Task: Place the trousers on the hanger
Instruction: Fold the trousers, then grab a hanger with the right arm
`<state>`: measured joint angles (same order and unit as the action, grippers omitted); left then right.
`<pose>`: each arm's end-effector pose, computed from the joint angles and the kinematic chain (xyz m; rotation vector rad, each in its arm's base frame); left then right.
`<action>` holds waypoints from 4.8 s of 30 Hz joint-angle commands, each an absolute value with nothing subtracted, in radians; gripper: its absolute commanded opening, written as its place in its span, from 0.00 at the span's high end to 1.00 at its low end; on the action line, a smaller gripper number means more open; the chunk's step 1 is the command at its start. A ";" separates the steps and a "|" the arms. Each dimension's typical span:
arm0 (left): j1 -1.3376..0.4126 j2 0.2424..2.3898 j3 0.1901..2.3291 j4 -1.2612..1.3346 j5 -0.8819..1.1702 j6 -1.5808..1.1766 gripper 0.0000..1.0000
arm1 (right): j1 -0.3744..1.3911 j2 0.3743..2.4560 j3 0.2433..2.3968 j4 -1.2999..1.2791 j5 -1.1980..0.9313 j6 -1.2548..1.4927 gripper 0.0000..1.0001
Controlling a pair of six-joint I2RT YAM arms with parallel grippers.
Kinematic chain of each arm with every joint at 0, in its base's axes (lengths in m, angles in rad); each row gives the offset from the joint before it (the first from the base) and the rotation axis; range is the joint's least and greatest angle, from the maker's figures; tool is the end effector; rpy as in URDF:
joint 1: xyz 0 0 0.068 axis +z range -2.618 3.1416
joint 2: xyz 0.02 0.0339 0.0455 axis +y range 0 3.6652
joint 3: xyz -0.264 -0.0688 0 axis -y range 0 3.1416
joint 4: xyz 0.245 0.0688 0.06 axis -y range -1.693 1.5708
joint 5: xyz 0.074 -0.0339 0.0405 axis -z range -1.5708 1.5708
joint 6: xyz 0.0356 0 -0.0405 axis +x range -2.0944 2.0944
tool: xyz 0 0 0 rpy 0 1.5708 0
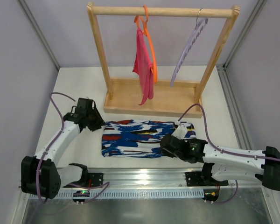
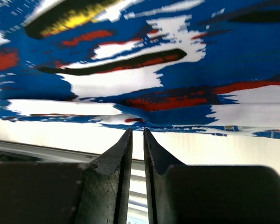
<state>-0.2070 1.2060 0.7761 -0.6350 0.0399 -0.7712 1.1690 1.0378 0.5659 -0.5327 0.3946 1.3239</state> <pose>0.2215 -0.0480 0.2167 -0.7352 2.5864 -0.3739 0.0864 0.1683 0.1928 0.3442 2.5239 0.5392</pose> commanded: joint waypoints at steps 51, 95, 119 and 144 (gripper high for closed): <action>-0.173 1.299 0.752 -0.617 0.238 -0.681 0.29 | 0.790 0.816 1.000 -0.665 0.509 0.742 0.19; -0.181 1.091 0.729 -0.490 0.453 -0.658 0.27 | 0.715 1.339 1.703 -0.623 1.054 0.318 0.49; -0.183 1.117 0.747 -0.429 0.443 -0.775 0.28 | 0.606 1.244 1.692 -0.436 0.733 0.091 0.96; -0.181 1.173 0.719 -0.365 0.483 -0.776 0.29 | 0.606 1.189 1.709 -0.422 0.718 -0.046 0.96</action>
